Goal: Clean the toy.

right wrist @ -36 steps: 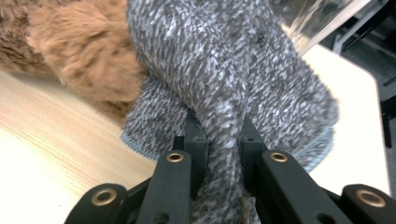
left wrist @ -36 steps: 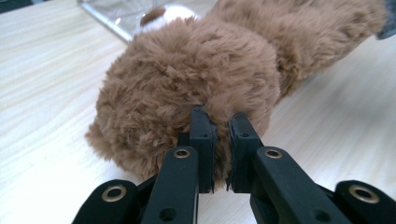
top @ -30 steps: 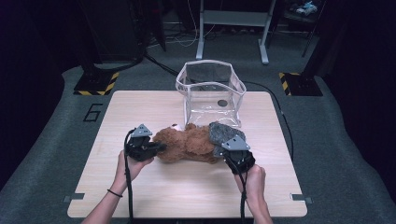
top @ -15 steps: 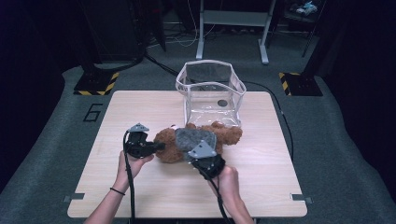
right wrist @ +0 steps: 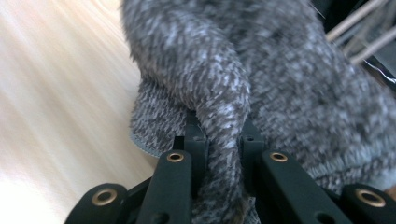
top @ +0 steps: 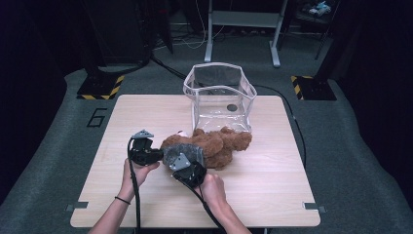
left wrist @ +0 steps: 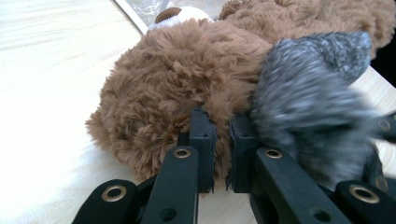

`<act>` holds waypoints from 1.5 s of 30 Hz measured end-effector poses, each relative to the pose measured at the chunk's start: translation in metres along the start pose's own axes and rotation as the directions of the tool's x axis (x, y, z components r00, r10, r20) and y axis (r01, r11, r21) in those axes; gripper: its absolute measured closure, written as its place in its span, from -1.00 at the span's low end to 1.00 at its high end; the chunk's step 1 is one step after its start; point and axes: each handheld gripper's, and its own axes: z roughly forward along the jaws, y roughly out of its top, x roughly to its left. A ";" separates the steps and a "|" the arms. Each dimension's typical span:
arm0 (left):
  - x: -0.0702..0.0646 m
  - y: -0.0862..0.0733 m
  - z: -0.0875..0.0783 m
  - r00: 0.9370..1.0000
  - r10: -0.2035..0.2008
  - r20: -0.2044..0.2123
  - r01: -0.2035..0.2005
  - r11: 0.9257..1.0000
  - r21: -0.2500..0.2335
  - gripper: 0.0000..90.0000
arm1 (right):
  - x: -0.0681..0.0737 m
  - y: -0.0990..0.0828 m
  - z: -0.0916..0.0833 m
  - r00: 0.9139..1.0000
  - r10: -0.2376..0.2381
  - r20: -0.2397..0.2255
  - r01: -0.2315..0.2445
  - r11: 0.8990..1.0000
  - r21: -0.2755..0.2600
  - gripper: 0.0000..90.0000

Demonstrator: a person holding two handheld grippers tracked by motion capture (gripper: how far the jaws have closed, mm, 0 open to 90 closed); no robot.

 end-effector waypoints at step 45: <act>0.017 -0.010 -0.003 0.998 0.047 0.049 -0.049 0.998 0.031 0.84 | -0.112 -0.105 -0.013 0.940 0.292 0.175 -0.315 0.941 0.121 0.77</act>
